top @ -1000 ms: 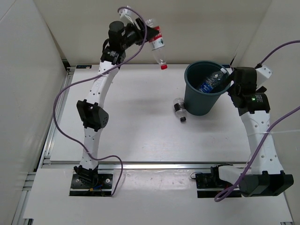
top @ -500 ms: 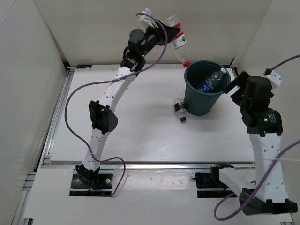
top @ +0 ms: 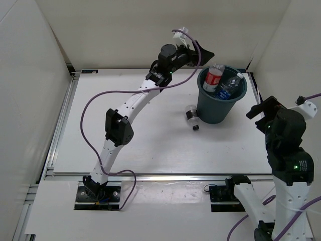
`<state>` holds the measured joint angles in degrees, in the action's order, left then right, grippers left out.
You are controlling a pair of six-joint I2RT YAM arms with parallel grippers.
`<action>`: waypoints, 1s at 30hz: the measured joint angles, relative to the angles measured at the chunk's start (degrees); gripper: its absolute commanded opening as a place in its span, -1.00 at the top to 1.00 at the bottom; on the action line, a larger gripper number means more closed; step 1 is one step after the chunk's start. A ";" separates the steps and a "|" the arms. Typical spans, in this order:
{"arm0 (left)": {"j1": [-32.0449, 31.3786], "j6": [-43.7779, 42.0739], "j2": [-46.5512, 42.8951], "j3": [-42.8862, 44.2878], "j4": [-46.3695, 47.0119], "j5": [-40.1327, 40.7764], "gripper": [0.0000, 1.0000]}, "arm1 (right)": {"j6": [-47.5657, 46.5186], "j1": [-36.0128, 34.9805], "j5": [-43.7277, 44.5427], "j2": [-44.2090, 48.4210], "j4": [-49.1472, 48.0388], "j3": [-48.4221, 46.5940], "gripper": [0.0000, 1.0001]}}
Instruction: Put the plastic bottles in the bin
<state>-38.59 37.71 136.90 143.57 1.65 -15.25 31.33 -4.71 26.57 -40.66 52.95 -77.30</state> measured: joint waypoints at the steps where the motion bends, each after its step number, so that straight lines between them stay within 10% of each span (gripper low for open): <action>1: 0.79 -1.25 -0.61 -1.09 -0.59 0.15 -1.00 | 0.02 0.02 0.15 0.59 0.22 0.81 -1.00; 9: 13.09 -1.73 -26.32 -39.76 -3.89 8.85 -1.00 | 0.24 0.11 0.17 1.09 0.63 6.10 -1.00; 14: 18.14 7.82 -31.36 -55.80 -2.23 0.46 -1.00 | 0.24 0.13 -0.87 0.74 -0.44 7.91 -1.00; 30: 10.19 17.90 -6.73 -50.03 -5.03 -21.57 -1.00 | -2.97 0.13 -2.10 -1.33 -3.87 9.99 -1.00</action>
<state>-28.40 55.61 130.17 93.54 -3.38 -36.82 28.36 -4.58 24.47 -42.00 49.08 -67.31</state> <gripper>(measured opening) 0.998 0.998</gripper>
